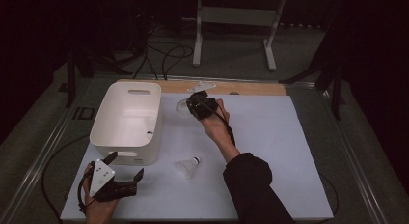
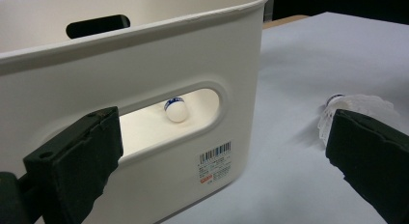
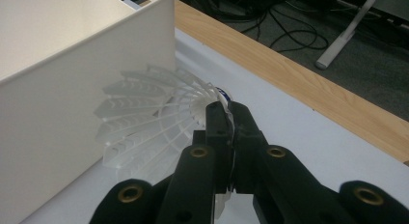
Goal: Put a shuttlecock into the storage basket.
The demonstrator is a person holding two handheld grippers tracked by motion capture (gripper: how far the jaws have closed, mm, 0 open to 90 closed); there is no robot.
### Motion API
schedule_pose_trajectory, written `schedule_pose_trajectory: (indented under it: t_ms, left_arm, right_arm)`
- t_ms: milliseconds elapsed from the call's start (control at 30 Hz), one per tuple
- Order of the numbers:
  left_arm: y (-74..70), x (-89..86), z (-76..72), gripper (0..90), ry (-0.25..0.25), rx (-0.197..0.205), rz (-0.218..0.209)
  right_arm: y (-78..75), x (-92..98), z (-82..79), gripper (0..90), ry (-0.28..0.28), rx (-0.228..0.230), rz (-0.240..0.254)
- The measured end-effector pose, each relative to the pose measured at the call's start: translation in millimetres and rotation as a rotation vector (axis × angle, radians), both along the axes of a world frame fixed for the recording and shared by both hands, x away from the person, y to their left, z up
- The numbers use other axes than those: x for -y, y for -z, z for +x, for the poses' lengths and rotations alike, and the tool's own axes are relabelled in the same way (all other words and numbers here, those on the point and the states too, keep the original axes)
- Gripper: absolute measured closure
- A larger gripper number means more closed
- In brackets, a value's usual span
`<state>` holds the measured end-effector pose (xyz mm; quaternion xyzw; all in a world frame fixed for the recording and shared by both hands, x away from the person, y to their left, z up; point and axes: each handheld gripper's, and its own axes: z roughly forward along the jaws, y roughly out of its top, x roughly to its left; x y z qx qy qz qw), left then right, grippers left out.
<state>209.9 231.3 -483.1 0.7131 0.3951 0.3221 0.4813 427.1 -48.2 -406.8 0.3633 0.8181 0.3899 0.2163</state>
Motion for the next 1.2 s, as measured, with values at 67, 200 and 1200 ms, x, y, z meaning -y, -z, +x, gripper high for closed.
schedule_pose_trajectory:
  t_ms: [67, 200, 1200]
  left_arm:
    - [0.0, -0.1, 0.0, 0.2, 0.000, -0.001, 0.004]
    - [-0.2, -0.6, 0.0, 0.1, 0.001, 0.000, 0.006]
    - [0.0, 0.1, 0.0, 0.2, 0.000, -0.001, 0.001]
  right_arm:
    - [-1.1, -0.1, -0.1, 88.6, -0.001, 0.004, 0.003]
    - [-3.6, 0.2, -0.5, 88.6, -0.001, 0.009, 0.005]
    - [-23.7, -1.1, -6.3, 88.6, -0.013, 0.029, 0.034]
